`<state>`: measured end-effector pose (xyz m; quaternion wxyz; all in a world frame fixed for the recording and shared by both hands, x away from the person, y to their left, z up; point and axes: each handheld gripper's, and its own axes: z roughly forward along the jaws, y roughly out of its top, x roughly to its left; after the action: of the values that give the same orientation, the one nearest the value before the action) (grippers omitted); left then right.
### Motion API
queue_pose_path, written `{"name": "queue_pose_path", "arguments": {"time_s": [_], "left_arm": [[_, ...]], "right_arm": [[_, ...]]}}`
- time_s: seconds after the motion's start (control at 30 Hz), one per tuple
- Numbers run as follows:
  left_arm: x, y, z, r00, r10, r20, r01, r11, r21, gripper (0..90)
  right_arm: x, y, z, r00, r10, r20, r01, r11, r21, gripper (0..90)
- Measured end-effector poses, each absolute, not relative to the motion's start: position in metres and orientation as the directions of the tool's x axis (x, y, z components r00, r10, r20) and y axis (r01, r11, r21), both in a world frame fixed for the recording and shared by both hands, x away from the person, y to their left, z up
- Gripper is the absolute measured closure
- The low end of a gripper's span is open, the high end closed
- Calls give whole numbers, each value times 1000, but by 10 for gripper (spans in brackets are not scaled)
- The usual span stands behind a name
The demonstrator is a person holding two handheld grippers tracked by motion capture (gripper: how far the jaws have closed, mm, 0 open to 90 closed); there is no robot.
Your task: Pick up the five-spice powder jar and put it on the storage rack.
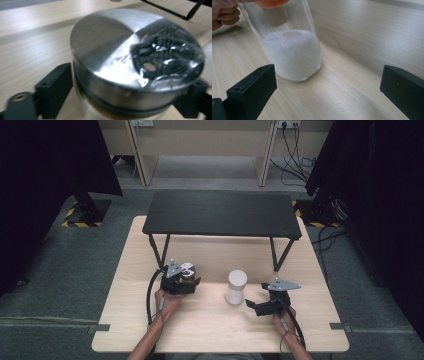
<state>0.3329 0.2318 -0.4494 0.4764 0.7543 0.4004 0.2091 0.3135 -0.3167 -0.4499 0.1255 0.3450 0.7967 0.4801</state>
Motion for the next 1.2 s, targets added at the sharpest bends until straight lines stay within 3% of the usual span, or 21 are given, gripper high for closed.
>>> {"name": "queue_pose_path", "arguments": {"time_s": [0.13,0.23,1.2], "left_arm": [[333,232,-452,598,799,-63,394,-226,891,276],[330,229,-452,592,805,-42,384,-236,893,299],[331,237,-434,640,768,-22,370,-282,885,304]], "right_arm": [[314,-317,-450,-732,669,131,429,302,851,8],[314,-317,-450,-732,669,130,429,303,851,8],[314,-316,-450,-730,671,130,431,304,850,8]]}}
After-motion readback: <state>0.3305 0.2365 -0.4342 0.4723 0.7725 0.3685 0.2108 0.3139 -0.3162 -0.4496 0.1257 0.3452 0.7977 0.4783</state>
